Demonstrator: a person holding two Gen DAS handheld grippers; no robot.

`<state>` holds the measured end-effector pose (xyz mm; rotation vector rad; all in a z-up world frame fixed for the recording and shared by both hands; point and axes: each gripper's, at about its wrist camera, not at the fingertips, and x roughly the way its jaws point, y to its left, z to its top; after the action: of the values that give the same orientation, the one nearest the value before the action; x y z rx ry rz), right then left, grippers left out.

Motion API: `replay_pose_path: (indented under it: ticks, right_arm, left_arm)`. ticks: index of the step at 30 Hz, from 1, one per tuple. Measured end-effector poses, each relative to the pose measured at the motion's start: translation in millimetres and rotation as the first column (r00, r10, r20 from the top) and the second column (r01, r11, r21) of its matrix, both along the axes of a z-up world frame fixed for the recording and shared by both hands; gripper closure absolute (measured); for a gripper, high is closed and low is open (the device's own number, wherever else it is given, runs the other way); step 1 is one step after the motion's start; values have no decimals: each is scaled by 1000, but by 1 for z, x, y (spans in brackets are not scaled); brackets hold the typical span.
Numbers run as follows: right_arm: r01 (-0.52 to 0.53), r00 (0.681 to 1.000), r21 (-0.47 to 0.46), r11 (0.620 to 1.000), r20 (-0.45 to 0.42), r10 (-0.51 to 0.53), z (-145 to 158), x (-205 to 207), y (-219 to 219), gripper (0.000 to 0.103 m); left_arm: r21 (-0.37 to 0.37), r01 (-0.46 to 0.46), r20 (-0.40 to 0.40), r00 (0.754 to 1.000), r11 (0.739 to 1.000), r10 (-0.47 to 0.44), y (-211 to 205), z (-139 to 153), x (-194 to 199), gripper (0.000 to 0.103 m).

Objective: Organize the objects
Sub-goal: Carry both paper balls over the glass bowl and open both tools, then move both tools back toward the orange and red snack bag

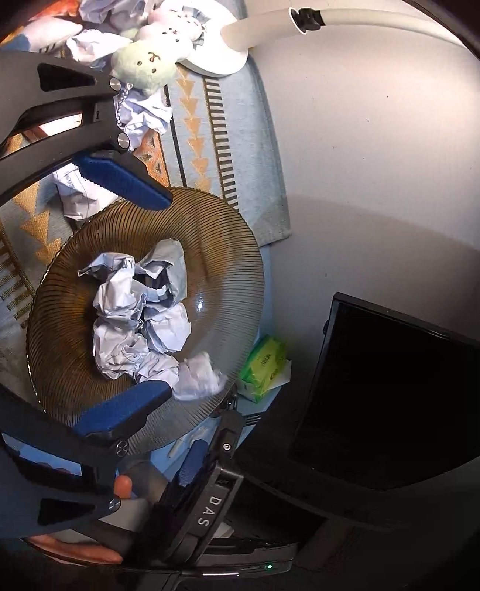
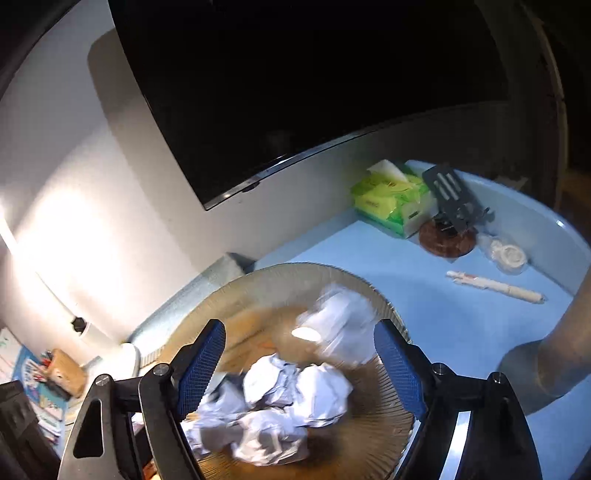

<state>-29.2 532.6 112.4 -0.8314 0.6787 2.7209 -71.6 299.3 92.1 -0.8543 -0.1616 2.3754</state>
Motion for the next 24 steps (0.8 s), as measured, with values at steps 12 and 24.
replay_pose_path:
  ticks: [12, 24]
  right_arm:
    - [-88, 996, 62, 994, 10, 87, 17, 34, -50, 22]
    - [-333, 943, 40, 942, 4, 333, 28, 70, -158, 17]
  left_arm:
    - [19, -6, -92, 996, 1000, 7, -29, 48, 46, 10]
    - [-78, -260, -229, 944, 963, 237, -171, 85, 135, 4]
